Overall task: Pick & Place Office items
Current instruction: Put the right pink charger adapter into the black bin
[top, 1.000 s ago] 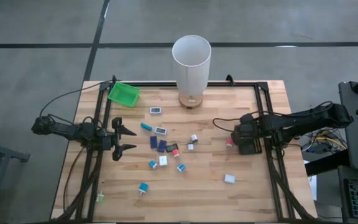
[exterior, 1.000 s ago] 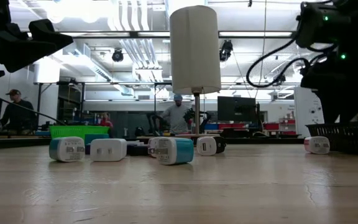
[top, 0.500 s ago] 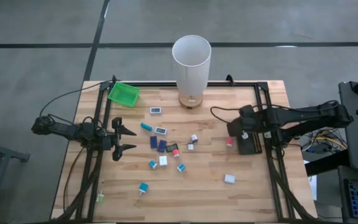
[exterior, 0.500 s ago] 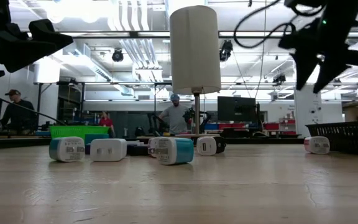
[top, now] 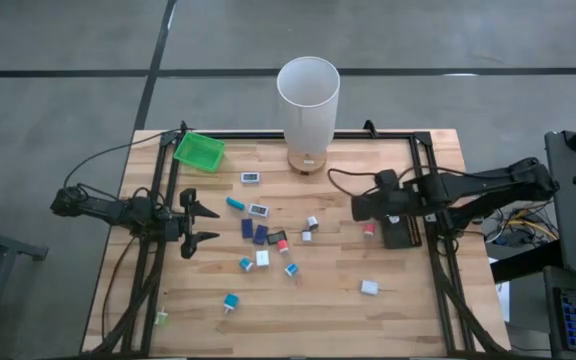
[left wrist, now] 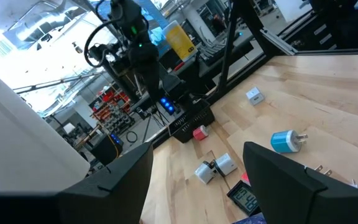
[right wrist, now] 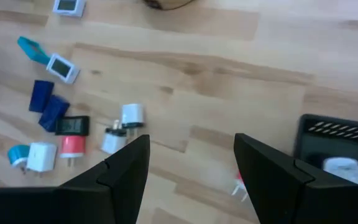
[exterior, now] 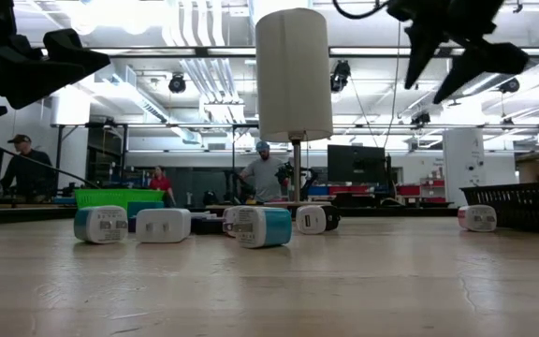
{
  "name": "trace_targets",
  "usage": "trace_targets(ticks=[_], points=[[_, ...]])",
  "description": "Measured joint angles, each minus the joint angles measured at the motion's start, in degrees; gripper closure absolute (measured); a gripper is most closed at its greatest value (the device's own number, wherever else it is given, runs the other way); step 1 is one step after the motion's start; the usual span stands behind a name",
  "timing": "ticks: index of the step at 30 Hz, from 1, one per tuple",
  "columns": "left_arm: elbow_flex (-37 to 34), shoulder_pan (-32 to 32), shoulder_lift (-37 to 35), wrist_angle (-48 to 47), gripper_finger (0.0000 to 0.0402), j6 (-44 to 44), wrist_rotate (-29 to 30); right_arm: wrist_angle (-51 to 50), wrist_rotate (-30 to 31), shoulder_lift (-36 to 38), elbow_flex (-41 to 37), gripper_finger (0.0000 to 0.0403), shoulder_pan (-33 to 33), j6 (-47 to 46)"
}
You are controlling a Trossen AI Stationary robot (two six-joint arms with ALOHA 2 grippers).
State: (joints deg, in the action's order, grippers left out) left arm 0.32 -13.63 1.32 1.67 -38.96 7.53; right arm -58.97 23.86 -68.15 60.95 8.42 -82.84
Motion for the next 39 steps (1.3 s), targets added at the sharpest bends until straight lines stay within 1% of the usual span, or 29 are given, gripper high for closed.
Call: trace_targets(ticks=[2,5,8,10,14,17,22,31,39], points=[[0.0,0.0,0.0,0.0,0.0145,0.0,0.0,-3.6,-0.1,-3.4,3.2,0.0170,0.2,-1.6],[0.0,0.0,0.0,0.0,0.0145,0.0,0.0,-10.7,-0.4,-9.0,8.5,0.0170,0.2,-6.6],[0.0,0.0,0.0,0.0,0.0145,0.0,0.0,-16.1,-3.9,-13.9,13.3,0.0170,0.2,-9.5],[0.0,0.0,0.0,0.0,0.0145,0.0,0.0,-18.0,-5.9,-16.2,15.5,0.0170,0.2,-9.8],[0.0,0.0,0.0,0.0,0.0145,0.0,0.0,-18.9,-6.2,-18.5,17.0,0.0170,0.4,-10.8],[0.0,0.0,0.0,0.0,0.0145,0.0,0.0,-18.5,-6.4,-18.7,15.6,0.0170,0.4,-13.1],[0.0,0.0,0.0,0.0,0.0145,0.0,0.0,-17.8,-7.9,-18.7,11.2,0.0170,0.4,-18.8],[0.0,0.0,0.0,0.0,0.0145,0.0,0.0,-11.4,-7.9,-18.6,3.4,0.0170,0.4,-21.9],[0.0,0.0,0.0,0.0,0.0145,0.0,0.0,-2.9,-8.9,-18.5,-3.9,0.0170,0.4,-23.8]])
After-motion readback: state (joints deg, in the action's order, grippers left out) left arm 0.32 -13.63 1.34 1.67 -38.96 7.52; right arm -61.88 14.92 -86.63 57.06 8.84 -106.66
